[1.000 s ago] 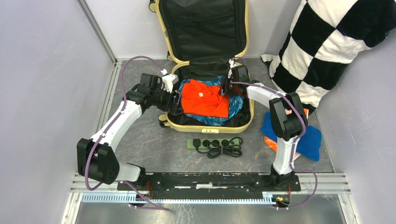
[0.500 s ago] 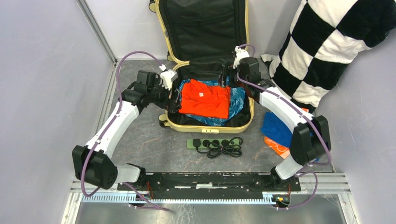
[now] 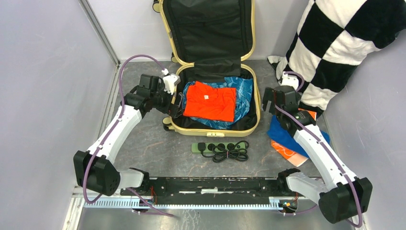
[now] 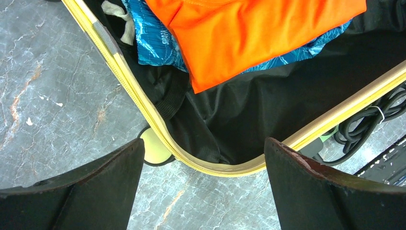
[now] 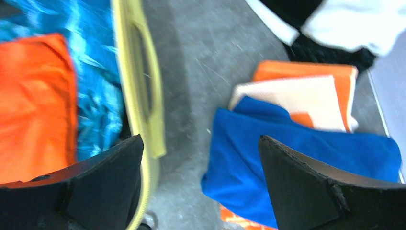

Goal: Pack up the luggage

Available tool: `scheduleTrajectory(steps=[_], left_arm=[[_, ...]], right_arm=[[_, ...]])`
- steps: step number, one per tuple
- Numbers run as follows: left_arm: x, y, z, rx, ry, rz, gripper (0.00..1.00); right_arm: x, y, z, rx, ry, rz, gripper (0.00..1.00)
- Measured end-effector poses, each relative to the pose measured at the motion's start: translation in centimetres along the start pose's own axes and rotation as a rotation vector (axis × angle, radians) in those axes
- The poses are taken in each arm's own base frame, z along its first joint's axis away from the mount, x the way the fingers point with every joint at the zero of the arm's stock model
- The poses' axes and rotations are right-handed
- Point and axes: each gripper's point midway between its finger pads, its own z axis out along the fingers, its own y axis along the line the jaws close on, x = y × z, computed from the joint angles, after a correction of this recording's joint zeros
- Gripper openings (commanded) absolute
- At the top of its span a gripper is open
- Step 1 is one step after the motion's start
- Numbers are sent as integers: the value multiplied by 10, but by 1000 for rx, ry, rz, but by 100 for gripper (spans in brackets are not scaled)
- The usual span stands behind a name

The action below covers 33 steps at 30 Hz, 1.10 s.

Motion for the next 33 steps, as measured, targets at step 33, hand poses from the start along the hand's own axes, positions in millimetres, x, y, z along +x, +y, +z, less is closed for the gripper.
scheduleTrajectory(steps=[33], left_arm=[[1, 3, 4, 0, 18, -9, 100]], right_arm=[[153, -74, 63, 396, 385, -170, 62]])
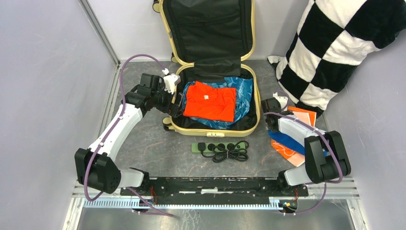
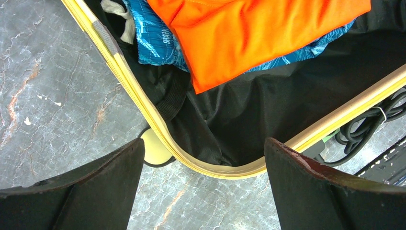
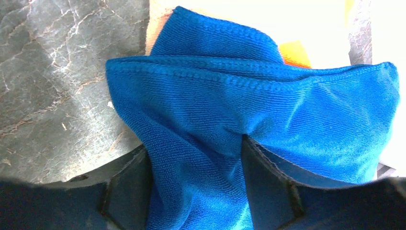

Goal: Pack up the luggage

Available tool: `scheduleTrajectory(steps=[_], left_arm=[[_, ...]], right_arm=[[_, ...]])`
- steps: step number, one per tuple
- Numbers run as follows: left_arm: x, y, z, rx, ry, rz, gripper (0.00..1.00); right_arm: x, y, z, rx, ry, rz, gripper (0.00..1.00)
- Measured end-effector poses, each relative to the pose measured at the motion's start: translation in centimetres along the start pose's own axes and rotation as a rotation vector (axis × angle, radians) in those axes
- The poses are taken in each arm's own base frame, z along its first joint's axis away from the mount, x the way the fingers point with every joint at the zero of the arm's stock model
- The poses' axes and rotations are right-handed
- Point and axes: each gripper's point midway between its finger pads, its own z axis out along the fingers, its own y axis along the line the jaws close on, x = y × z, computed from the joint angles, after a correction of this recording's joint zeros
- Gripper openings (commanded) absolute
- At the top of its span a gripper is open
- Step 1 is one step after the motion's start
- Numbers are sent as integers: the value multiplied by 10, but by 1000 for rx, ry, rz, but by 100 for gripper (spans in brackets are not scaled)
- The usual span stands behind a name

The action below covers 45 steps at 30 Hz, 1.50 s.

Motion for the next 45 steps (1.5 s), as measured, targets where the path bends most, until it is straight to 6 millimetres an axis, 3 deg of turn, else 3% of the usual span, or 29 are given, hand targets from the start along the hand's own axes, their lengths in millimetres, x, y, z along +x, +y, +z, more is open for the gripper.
scheduleTrajectory(steps=[11, 18, 22, 26, 31, 37, 45], left_arm=[[0, 0, 0, 1, 0, 0, 100], [0, 0, 0, 1, 1, 0, 100], [0, -1, -2, 0, -2, 1, 100], [1, -1, -3, 1, 1, 0, 100], [2, -2, -5, 0, 10, -3, 100], [-2, 2, -9, -24, 1, 1, 100], [-11, 5, -16, -36, -16, -2, 100]], right_arm=[[-22, -12, -19, -38, -86, 86, 44], [-22, -15, -19, -49, -82, 95, 13], [-22, -17, -20, -62, -79, 114, 0], [-31, -24, -30, -111, -108, 181, 0], [-66, -43, -61, -182, -206, 300, 0], [-146, -57, -120, -277, -383, 381, 0], [-185, -51, -155, -400, -455, 400, 0]])
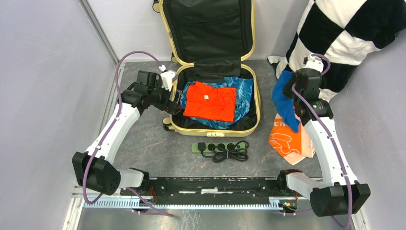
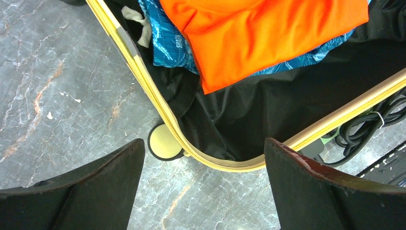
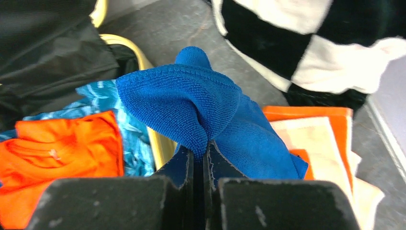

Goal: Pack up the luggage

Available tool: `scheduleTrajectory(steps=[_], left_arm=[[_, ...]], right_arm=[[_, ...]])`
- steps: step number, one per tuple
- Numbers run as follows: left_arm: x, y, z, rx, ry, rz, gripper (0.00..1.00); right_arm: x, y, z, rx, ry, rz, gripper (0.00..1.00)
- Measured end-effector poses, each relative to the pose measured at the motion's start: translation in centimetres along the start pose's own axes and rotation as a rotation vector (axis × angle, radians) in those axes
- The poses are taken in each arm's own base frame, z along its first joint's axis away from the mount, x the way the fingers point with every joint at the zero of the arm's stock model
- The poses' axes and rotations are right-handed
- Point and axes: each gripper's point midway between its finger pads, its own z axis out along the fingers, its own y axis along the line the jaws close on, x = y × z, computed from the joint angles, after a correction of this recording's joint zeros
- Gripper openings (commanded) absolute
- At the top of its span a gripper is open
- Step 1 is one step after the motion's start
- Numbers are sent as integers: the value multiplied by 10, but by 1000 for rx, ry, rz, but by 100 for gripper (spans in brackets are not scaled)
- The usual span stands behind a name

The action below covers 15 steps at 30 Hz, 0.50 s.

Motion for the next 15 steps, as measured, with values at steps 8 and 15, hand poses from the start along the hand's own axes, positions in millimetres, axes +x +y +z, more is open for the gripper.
scheduleTrajectory(steps=[8, 15], left_arm=[[-2, 3, -4, -11, 0, -4, 100], [-6, 7, -11, -22, -4, -17, 100]], right_arm=[[22, 68, 20, -171, 98, -2, 0], [52, 165, 17, -304, 167, -66, 0]])
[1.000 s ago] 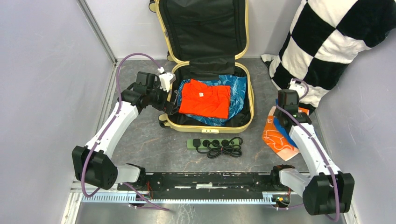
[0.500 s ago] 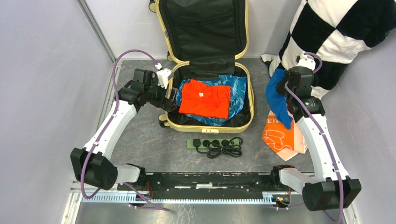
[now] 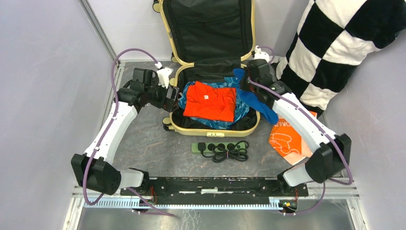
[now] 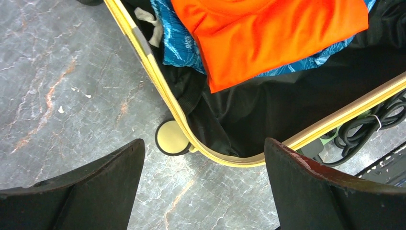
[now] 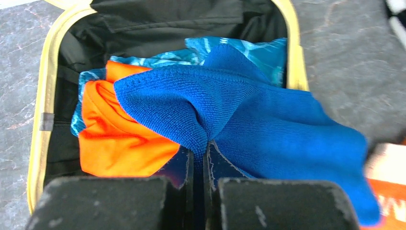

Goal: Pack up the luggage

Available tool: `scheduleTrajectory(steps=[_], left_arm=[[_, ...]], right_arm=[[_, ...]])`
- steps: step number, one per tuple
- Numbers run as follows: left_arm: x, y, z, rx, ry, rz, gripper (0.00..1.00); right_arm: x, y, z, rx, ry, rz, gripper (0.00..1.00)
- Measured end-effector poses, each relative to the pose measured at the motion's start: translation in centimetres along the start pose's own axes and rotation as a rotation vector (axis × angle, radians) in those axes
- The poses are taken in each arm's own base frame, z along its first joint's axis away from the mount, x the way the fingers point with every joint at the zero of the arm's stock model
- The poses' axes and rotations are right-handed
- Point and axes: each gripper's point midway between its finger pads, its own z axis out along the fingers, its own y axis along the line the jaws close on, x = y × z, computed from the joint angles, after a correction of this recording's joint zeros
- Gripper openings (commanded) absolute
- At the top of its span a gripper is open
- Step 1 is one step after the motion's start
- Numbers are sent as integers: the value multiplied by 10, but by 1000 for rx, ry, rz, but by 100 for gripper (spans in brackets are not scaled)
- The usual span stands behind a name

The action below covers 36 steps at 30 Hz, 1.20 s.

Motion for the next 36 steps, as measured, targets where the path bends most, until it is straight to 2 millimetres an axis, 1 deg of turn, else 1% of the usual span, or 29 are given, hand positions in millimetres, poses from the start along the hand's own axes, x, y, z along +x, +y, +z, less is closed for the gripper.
scheduleTrajectory(steps=[2, 3, 7, 9, 13, 16, 18, 21, 25, 28, 31, 34, 35, 36], left_arm=[[-4, 4, -4, -6, -12, -9, 100], [-5, 6, -5, -10, -16, -14, 100], [-6, 20, -11, -33, -25, -46, 100], [-5, 27, -14, -40, -26, -59, 100], [0, 40, -20, -53, -23, -87, 100], [3, 48, -23, -65, -19, -98, 100], [5, 52, -25, -73, -17, -97, 100], [6, 57, -27, -78, -20, -95, 100], [6, 60, -28, -77, -25, -92, 100], [7, 61, -28, -74, -26, -91, 100], [7, 59, -28, -61, -28, -93, 100], [10, 57, -26, -52, -22, -97, 100], [11, 57, -26, -49, -20, -98, 100], [11, 56, -26, -48, -18, -99, 100]], right_arm=[[5, 22, 11, -6, 6, -3, 0], [8, 29, 15, -5, 10, -3, 0], [28, 61, 41, 7, 43, -5, 0], [38, 75, 55, 10, 60, -9, 0], [57, 111, 87, 0, 88, -25, 0], [63, 146, 109, -38, 91, -28, 0], [69, 164, 119, -60, 96, -25, 0], [88, 180, 128, -85, 125, -22, 0], [120, 191, 135, -109, 184, -35, 0], [139, 199, 138, -132, 218, -50, 0], [150, 210, 134, -165, 239, -60, 0], [153, 222, 128, -205, 244, -58, 0], [153, 225, 128, -214, 247, -57, 12], [152, 229, 127, -225, 247, -54, 33]])
